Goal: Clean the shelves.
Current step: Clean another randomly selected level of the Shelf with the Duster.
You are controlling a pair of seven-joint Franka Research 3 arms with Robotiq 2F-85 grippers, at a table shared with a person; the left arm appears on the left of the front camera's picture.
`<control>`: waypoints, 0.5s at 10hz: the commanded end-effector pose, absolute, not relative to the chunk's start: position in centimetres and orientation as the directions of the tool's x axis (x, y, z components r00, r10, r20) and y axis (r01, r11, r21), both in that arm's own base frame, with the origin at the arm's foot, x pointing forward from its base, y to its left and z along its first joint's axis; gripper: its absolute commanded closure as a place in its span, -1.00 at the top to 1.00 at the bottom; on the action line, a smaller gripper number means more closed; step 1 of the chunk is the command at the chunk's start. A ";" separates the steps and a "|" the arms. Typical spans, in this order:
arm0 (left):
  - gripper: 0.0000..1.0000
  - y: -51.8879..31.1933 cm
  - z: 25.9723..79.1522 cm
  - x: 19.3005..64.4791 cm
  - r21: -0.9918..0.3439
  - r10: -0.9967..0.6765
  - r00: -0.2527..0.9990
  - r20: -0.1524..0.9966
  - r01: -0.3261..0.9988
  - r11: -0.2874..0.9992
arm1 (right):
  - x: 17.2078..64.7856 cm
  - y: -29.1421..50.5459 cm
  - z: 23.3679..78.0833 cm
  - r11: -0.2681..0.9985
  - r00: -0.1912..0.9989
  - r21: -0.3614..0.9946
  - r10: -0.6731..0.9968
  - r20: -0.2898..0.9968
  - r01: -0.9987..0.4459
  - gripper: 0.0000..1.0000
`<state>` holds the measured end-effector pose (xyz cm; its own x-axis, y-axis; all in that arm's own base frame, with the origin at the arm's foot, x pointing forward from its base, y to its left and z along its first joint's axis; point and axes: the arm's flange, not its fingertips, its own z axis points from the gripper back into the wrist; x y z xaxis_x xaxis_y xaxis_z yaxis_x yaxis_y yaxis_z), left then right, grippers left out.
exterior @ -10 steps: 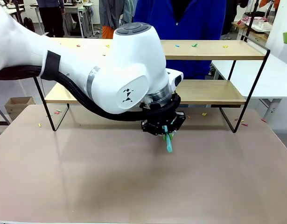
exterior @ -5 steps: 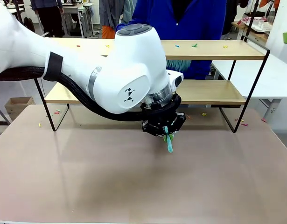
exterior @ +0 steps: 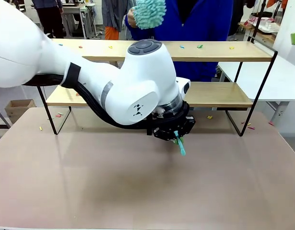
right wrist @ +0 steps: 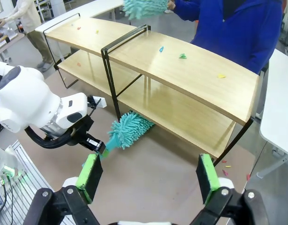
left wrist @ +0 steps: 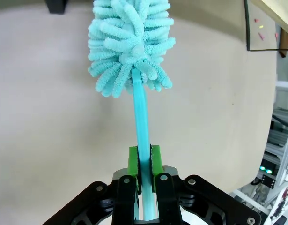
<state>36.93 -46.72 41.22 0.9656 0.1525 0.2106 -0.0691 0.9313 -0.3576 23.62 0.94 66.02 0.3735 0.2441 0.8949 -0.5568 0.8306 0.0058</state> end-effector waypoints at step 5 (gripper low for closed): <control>-0.75 -52.6 39.7 39.2 -0.352 0.046 0.978 0.206 0.030 0.936 | 23.6 0.9 66.0 0.829 0.374 0.009 0.242 0.895 -0.559 1.00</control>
